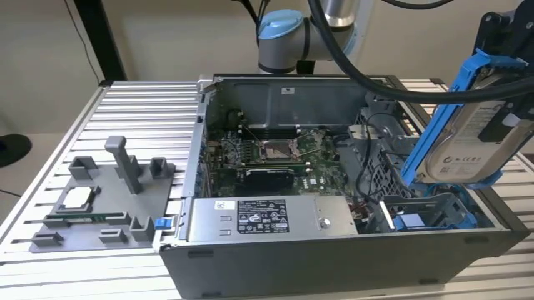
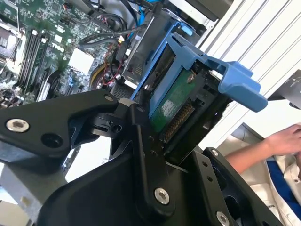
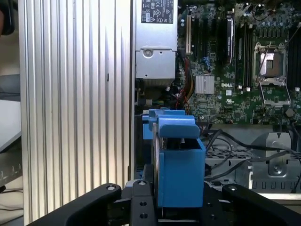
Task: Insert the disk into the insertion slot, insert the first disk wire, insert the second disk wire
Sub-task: 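Insert the disk into the insertion slot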
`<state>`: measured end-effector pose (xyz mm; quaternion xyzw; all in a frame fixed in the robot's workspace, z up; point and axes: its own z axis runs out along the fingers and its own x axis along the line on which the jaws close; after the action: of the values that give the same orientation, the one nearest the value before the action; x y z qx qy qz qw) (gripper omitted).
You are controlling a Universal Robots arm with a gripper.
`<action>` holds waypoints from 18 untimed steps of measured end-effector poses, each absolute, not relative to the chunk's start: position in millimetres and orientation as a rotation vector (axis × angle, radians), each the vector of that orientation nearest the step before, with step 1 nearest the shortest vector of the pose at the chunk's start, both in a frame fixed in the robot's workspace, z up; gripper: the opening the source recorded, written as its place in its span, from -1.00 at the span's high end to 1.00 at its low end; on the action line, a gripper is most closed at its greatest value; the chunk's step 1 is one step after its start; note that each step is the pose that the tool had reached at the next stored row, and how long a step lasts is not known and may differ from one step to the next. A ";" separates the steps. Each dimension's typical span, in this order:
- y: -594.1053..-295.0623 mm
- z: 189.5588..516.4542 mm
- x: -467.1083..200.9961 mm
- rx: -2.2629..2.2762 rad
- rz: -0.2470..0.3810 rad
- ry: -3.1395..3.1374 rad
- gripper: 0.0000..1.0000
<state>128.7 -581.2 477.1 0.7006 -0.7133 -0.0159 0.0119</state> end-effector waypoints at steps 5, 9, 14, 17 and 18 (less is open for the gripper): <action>-581.2 475.9 128.7 2.184 -0.050 -2.224 1.00; -581.2 474.3 128.7 2.184 -0.050 -2.224 1.00; -581.2 470.5 128.9 2.185 -0.051 -2.225 1.00; -581.3 467.0 129.7 2.187 -0.056 -2.226 1.00; -581.2 465.7 129.8 2.188 -0.058 -2.228 1.00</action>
<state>129.8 -581.2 465.7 0.7006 -0.7133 -0.0186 0.0094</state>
